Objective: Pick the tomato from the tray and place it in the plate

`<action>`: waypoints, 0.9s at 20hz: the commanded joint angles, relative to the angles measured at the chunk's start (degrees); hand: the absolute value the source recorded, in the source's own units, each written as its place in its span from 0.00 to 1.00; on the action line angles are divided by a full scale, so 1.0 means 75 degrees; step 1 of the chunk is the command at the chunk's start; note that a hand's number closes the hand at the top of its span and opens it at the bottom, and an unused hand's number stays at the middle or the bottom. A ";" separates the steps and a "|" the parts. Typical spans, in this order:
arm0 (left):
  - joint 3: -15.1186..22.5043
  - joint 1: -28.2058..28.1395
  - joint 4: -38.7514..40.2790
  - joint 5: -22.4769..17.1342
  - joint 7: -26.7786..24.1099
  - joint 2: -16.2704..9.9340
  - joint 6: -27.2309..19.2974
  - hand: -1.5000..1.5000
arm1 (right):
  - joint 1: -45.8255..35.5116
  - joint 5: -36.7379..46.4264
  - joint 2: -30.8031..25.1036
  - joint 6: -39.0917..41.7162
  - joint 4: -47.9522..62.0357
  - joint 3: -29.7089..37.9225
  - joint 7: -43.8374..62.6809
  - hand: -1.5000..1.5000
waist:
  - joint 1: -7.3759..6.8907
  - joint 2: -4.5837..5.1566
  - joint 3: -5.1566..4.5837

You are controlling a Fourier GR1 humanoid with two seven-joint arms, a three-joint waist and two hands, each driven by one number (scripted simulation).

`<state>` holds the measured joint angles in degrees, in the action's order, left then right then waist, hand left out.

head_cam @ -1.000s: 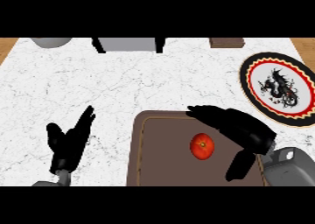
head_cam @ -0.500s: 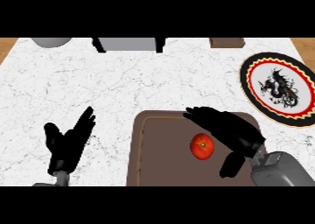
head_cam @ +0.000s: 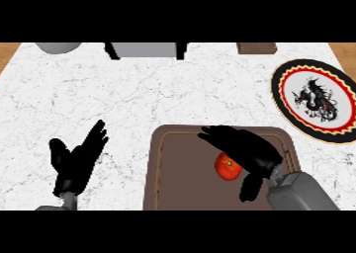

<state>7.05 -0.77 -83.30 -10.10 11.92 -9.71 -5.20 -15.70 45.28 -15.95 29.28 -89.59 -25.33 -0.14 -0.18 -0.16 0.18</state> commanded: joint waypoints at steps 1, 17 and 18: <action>-0.0251 0.0073 0.0546 -0.0156 -0.0175 -0.0017 0.0269 0.50 | 0.0009 0.0811 -0.0249 -0.0477 0.0736 -0.0516 -0.0752 1.00 | -0.0011 0.0035 -0.0023; -0.0184 0.0027 0.0215 0.0253 -0.0021 0.0301 0.0084 0.50 | -0.0890 0.1546 0.1079 -0.2321 0.1829 0.2283 0.1491 1.00 | 0.0069 0.0140 -0.0024; -0.0202 -0.0047 0.0148 0.0265 -0.0078 0.0305 0.0043 0.50 | -0.0845 0.1617 0.1008 -0.2559 0.1897 0.2698 0.2008 1.00 | 0.0197 0.0144 -0.0026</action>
<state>5.54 -0.55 -82.88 -8.22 11.09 -7.73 -4.40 -20.35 56.25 -11.11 15.38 -78.65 -15.09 1.26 0.15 0.22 0.27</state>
